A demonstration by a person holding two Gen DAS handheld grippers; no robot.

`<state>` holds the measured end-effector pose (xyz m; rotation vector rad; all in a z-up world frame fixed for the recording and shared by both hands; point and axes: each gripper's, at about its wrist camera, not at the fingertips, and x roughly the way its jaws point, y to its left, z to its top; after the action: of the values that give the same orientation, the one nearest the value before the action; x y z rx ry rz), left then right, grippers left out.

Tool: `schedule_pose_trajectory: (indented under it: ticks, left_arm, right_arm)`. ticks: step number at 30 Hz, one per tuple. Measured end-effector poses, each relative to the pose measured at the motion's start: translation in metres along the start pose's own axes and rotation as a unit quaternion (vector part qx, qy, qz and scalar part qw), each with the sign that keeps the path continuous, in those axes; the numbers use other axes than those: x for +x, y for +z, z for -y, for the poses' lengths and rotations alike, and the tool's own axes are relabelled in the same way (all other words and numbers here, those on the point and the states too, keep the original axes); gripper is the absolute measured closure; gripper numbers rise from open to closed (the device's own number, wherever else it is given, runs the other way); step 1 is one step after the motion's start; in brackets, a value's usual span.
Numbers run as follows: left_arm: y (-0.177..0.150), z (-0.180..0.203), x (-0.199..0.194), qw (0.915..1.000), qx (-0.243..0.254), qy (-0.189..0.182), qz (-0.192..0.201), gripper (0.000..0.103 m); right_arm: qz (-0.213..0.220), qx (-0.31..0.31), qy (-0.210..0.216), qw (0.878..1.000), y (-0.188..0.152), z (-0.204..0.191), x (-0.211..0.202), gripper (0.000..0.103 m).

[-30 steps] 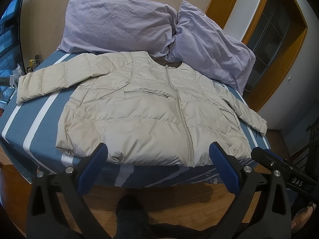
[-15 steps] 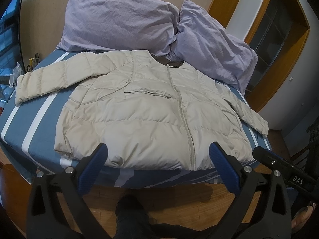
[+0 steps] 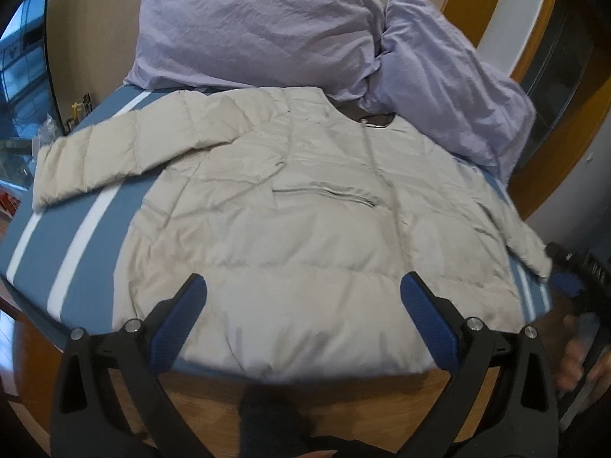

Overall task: Fold large clothes
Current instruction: 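Grasp the jacket sleeve cuff with the right gripper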

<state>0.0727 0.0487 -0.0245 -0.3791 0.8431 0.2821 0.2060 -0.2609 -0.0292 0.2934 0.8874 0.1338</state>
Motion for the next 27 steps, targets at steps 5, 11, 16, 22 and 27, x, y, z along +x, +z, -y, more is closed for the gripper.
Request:
schedule_pose_trajectory:
  ticks: [5, 11, 16, 22, 27]
  left_arm:
    - [0.021, -0.004, 0.031, 0.9997, 0.004, 0.019, -0.011, 0.002]
    - [0.045, -0.009, 0.065, 0.9986, 0.008, 0.048, -0.021, 0.002]
    - [0.062, -0.012, 0.088, 0.9973, 0.008, 0.068, -0.026, 0.002]
    - [0.069, -0.016, 0.111, 0.9944, 0.012, 0.095, -0.043, 0.002]
    - [0.069, -0.014, 0.123, 0.9925, 0.022, 0.106, -0.057, 0.002]
  right_arm:
    - [-0.002, 0.067, -0.054, 0.996, 0.04, 0.065, 0.032, 0.001]
    - [-0.004, 0.176, -0.112, 0.978, 0.077, 0.149, 0.062, 0.012]
    - [0.014, 0.225, -0.179, 0.958, 0.098, 0.205, 0.073, 0.018]
    - [0.02, 0.296, -0.205, 0.933, 0.099, 0.257, 0.083, 0.019]
    - [0.007, 0.311, -0.196, 0.93, 0.093, 0.27, 0.096, 0.033]
